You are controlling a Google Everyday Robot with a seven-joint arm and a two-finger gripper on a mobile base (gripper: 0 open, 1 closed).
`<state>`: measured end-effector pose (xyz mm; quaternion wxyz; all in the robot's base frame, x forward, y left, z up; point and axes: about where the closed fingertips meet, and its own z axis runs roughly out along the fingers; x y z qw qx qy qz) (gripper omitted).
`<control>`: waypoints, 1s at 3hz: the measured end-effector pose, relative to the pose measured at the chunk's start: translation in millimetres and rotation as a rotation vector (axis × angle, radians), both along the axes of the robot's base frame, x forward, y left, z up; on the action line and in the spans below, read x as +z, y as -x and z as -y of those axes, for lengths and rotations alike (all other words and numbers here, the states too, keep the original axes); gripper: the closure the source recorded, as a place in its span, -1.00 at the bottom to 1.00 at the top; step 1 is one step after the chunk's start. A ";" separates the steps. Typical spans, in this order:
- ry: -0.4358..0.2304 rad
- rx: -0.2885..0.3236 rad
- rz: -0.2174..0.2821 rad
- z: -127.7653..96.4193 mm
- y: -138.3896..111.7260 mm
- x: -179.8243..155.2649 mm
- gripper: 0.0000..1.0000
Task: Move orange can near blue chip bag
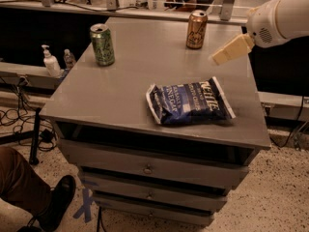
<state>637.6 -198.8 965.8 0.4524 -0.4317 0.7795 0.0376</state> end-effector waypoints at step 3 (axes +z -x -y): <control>-0.264 -0.092 0.059 -19.9 -77.1 -14.4 -1.00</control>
Offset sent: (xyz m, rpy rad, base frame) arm 0.0814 0.0199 -0.0164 0.2953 -0.1003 -0.1017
